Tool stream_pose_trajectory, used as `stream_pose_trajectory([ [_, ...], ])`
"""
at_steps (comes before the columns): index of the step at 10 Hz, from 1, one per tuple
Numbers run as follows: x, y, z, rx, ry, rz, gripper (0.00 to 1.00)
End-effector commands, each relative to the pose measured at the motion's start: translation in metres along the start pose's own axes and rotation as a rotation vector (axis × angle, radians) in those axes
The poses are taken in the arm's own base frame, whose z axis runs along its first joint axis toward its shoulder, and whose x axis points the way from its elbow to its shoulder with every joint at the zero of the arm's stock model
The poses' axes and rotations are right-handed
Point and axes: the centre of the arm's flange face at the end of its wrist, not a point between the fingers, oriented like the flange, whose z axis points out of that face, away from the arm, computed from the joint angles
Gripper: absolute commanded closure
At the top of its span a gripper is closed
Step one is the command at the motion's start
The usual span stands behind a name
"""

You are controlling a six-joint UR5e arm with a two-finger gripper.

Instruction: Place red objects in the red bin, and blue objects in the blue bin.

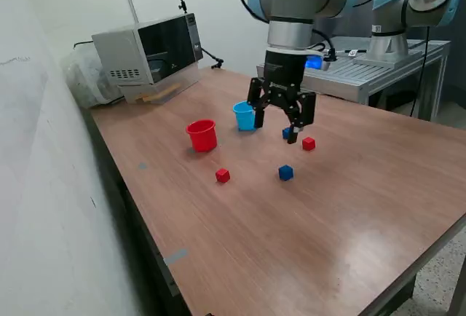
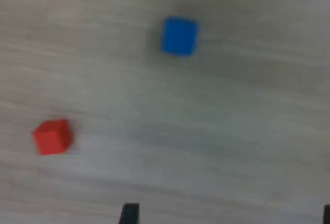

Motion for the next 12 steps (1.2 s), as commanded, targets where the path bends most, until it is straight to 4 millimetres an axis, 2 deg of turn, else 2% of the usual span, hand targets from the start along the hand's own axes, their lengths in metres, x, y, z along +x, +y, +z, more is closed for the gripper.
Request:
stream_pose_trajectory([
  [1,-0.09,0.02,0.033,0.017,-0.03,0.11,0.0],
  [3,-0.098,0.014,0.042,0.041,-0.031,0.119,0.0],
  [4,-0.093,0.001,0.058,0.077,-0.029,0.111,0.0],
  [5,-0.08,-0.009,0.075,0.109,-0.024,0.094,0.0],
  [6,-0.067,-0.015,0.082,0.126,-0.02,0.07,0.0],
  [9,-0.057,-0.016,0.081,0.124,-0.017,0.047,0.0],
  [12,-0.045,0.006,0.073,0.068,-0.014,0.001,0.0],
])
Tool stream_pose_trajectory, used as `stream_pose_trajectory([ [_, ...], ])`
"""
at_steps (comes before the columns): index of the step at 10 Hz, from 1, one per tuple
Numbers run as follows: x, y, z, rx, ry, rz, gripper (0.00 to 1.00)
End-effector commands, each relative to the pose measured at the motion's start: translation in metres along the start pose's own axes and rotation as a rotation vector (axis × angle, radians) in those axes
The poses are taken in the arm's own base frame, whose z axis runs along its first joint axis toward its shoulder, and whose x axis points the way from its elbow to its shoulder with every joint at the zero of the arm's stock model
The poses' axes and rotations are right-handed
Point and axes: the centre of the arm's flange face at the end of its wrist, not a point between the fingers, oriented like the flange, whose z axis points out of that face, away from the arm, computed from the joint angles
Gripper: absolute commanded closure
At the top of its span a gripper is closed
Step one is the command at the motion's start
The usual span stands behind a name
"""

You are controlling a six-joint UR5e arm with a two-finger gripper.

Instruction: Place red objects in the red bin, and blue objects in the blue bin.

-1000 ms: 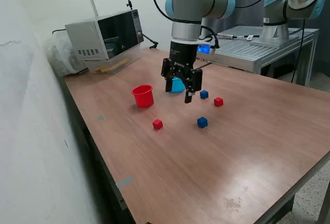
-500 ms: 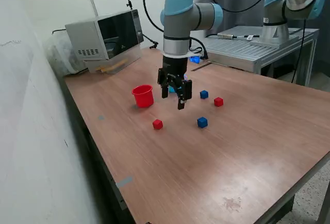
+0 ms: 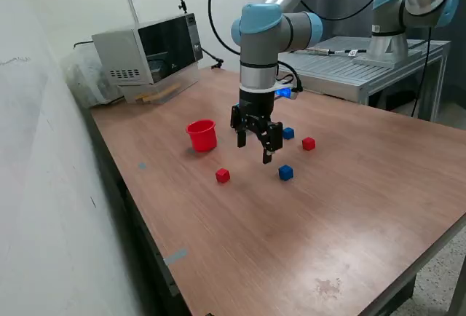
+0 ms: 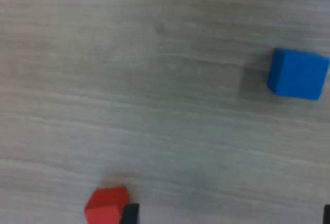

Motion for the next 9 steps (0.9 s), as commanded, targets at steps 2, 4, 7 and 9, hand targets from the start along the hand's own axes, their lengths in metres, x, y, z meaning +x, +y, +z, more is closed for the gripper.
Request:
stream_pose_trajectory([
  [2,0.012,0.02,0.007,-0.039,-0.003,-0.029,0.0],
  [4,-0.001,0.02,0.014,-0.029,-0.006,-0.014,0.0],
  [7,-0.031,0.022,0.022,-0.016,-0.015,-0.008,0.0],
  [9,-0.049,0.023,0.026,-0.01,-0.019,0.013,0.0],
])
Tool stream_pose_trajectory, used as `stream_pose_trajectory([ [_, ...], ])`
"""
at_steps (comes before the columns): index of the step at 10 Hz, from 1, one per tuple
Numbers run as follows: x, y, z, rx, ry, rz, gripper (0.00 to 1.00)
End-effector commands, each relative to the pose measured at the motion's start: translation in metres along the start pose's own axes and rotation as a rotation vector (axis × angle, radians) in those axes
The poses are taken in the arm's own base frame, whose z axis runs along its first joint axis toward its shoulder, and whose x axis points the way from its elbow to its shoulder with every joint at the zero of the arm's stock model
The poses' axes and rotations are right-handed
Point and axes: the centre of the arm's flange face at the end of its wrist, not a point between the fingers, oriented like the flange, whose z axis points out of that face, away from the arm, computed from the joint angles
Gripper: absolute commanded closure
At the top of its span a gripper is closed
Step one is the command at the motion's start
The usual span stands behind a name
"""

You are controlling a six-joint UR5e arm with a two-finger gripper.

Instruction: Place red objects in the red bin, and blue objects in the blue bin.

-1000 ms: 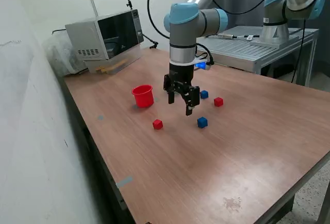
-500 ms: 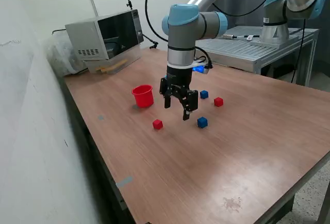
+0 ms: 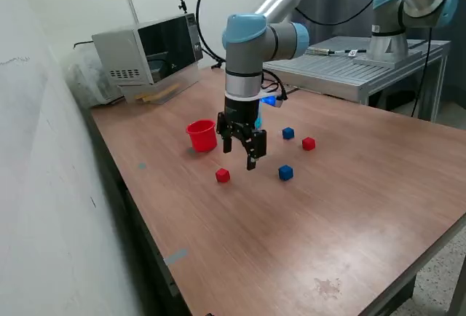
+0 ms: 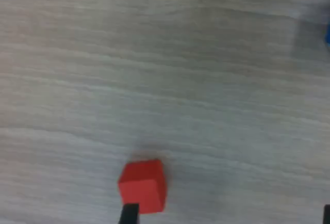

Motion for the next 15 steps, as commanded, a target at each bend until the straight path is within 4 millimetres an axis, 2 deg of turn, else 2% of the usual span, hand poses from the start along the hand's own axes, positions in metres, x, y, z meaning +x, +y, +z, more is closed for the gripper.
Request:
stream_pose_trajectory([
  [1,-0.023,-0.001,0.009,0.015,-0.004,0.015,0.0],
  [3,-0.025,-0.001,0.012,0.018,-0.003,0.018,0.0],
  [5,-0.02,-0.003,0.028,0.034,-0.001,0.012,0.0],
  [11,-0.015,0.008,0.031,0.009,0.001,0.008,0.0],
  [15,-0.02,0.015,0.043,0.001,0.0,0.017,0.0],
])
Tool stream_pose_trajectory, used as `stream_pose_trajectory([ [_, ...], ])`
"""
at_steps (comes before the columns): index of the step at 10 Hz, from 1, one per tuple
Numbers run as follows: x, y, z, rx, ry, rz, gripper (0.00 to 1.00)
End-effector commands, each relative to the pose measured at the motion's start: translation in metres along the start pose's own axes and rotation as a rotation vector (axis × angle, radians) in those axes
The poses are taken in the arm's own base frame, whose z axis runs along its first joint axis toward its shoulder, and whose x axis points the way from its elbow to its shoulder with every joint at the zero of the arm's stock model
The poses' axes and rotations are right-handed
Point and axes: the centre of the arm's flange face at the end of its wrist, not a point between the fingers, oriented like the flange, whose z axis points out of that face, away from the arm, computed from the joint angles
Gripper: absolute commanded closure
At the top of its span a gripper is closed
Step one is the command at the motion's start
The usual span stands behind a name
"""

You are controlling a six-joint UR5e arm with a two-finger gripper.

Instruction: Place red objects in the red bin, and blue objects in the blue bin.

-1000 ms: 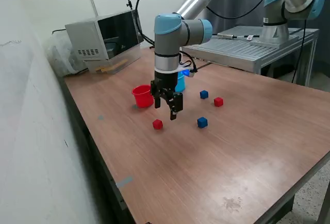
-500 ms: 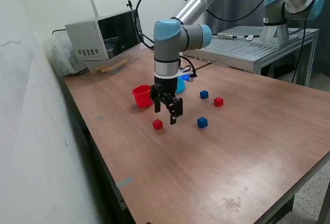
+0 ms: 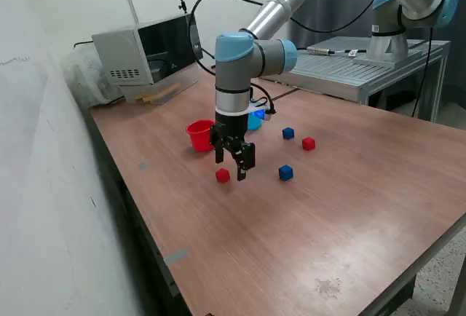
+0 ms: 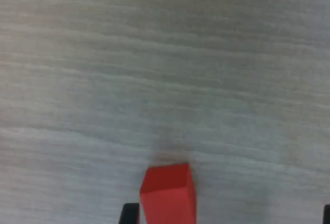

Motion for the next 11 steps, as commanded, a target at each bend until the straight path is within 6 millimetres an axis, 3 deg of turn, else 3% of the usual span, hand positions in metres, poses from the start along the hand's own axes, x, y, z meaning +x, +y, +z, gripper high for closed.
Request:
stream_pose_trajectory([
  [1,-0.007,0.004,0.007,-0.002,-0.003,0.009,0.0],
  [9,-0.021,0.005,0.01,-0.005,-0.008,0.009,0.0],
  [11,-0.022,0.002,0.024,0.012,-0.008,0.01,0.0],
])
